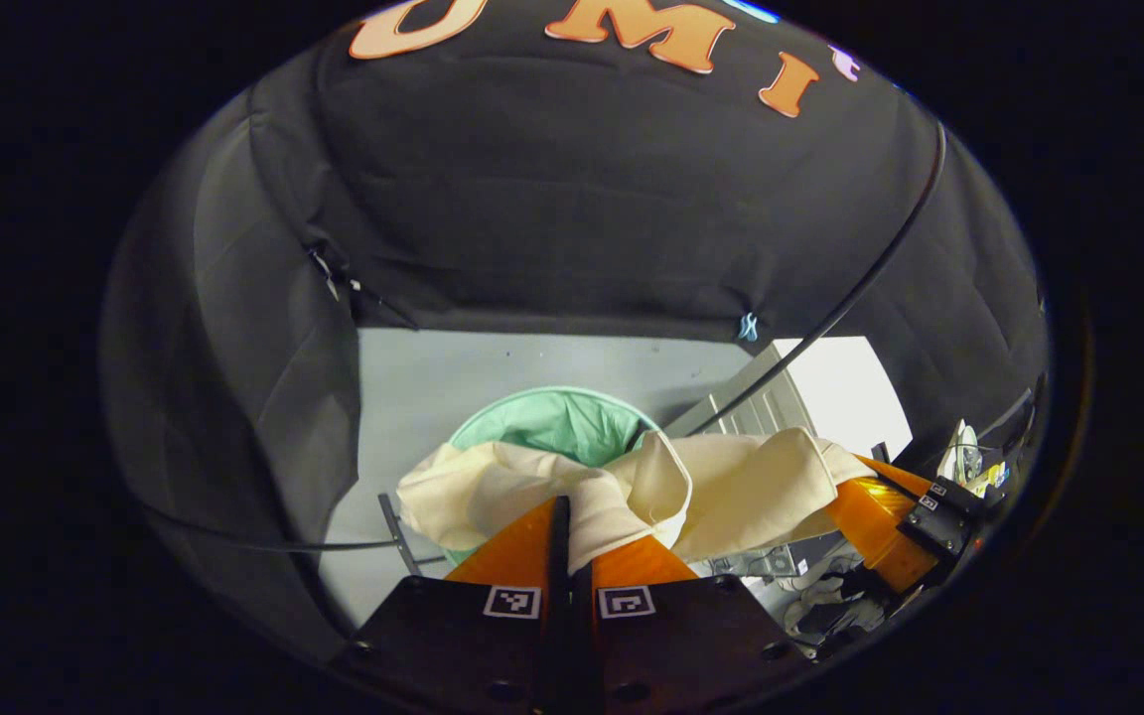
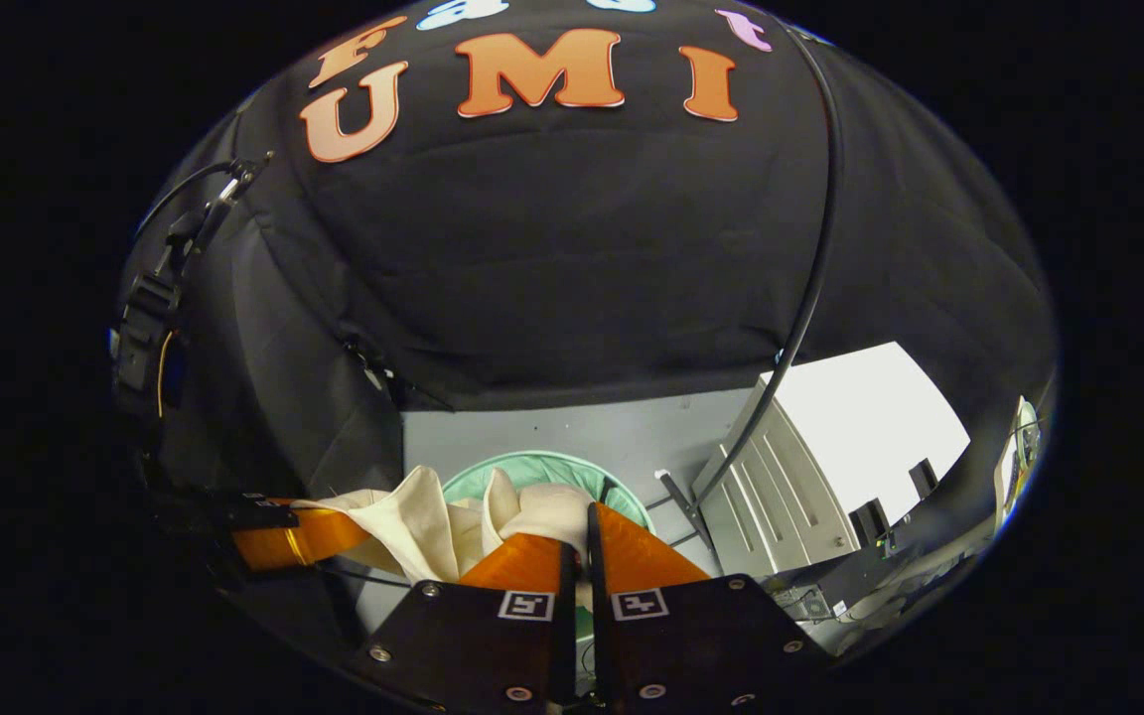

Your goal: Grasp the clothes on the hanger with both hands and then place them into the laundry hamper below.

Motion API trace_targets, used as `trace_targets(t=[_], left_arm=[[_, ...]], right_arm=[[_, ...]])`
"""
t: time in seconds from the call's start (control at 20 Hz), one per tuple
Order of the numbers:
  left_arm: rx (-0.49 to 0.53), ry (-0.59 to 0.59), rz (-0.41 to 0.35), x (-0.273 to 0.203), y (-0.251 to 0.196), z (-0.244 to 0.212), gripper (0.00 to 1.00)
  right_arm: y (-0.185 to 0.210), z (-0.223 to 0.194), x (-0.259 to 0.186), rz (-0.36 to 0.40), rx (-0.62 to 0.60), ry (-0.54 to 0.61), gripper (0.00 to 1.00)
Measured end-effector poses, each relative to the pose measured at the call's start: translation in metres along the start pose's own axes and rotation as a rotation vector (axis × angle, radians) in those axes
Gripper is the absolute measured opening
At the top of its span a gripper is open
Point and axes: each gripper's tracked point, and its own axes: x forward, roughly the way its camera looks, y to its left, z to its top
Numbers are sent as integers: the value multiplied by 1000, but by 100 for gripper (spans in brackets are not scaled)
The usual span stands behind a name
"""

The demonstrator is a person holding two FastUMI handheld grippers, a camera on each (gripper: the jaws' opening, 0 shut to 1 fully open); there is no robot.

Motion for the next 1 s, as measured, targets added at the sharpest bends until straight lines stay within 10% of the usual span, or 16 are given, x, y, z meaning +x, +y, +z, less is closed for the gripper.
trace_targets(t=[0.4, 0.55, 0.75, 1.0], left_arm=[[-20, 126, 6, 18, 13, -38, 12], [-14, 145, 2, 22, 16, -44, 39], [-32, 155, -12, 23, 14, -47, 92], [-41, 168, -2, 19, 25, -53, 92]], right_arm=[[-1, -55, 22, 11, 55, 149, 11], [2, -66, 22, 19, 68, 178, 2], [1, -55, 22, 9, 46, 149, 19], [7, -63, 22, 21, 41, 146, 43]])
